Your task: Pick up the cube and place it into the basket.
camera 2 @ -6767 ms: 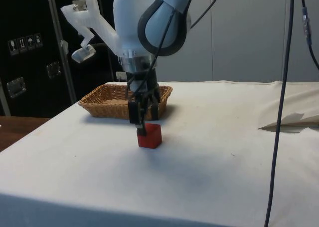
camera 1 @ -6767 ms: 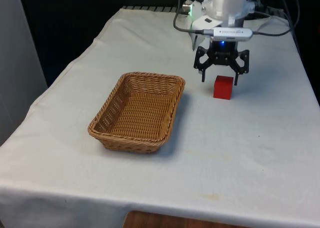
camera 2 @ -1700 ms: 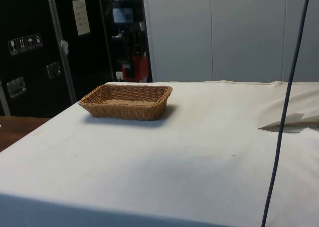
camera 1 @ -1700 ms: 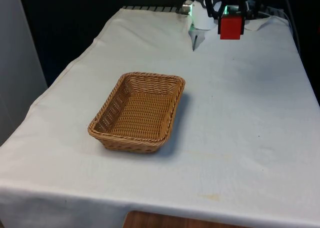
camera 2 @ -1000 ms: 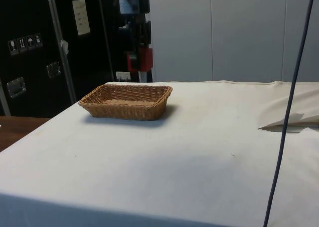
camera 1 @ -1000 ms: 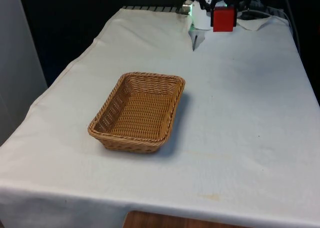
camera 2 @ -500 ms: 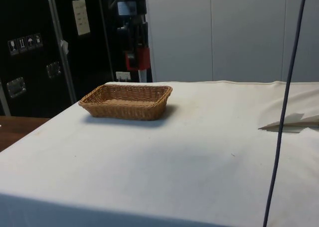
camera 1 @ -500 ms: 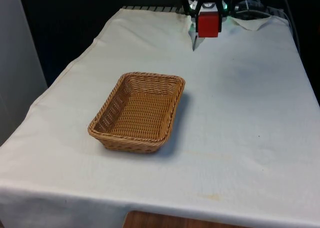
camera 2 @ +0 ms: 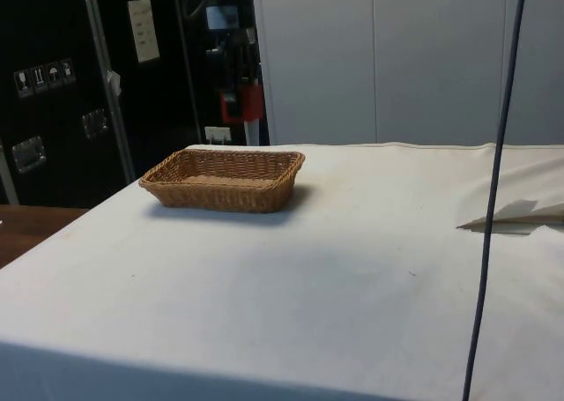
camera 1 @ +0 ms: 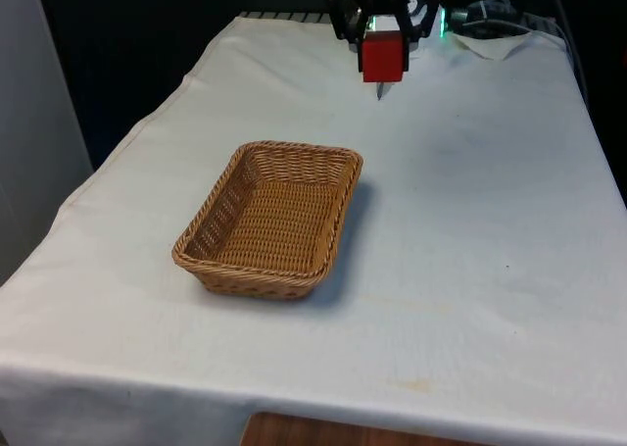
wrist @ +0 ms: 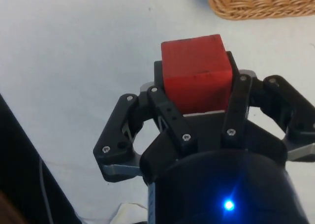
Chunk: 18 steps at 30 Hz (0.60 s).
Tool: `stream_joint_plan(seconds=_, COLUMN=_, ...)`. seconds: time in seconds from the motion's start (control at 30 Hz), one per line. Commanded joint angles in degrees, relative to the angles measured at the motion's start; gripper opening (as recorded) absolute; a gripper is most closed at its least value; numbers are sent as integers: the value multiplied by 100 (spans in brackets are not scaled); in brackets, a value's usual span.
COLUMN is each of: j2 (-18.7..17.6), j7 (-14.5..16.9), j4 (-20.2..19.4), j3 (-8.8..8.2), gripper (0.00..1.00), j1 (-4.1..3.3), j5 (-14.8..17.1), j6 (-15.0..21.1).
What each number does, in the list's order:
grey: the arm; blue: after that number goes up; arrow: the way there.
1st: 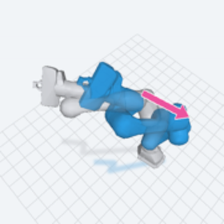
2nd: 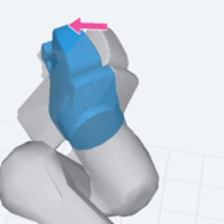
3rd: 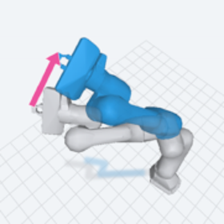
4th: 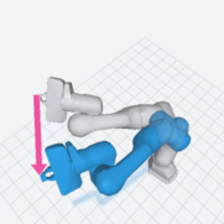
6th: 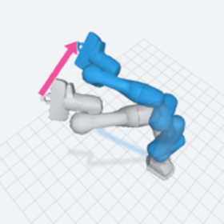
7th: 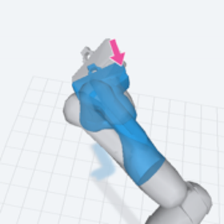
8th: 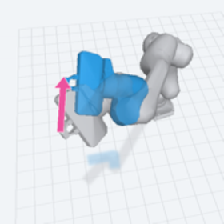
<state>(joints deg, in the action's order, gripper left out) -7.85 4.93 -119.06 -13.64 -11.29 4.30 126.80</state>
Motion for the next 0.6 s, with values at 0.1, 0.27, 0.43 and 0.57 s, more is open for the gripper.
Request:
stream_joint_plan(seconds=0.1, j2=-74, j7=103, j4=92, j3=-86, gripper=0, j1=17, j5=23, j6=-29)
stream_joint_plan(seconds=0.27, j2=-229, j7=309, j4=298, j3=-183, gripper=0, j1=74, j5=143, j6=-155)
stream_joint_plan(seconds=0.43, j2=-367, j7=435, j4=470, j3=-281, gripper=0, j1=97, j5=195, j6=-212)
stream_joint_plan(seconds=0.57, j2=-521, j7=550, j4=659, j3=-378, gripper=0, j1=115, j5=241, j6=-281)
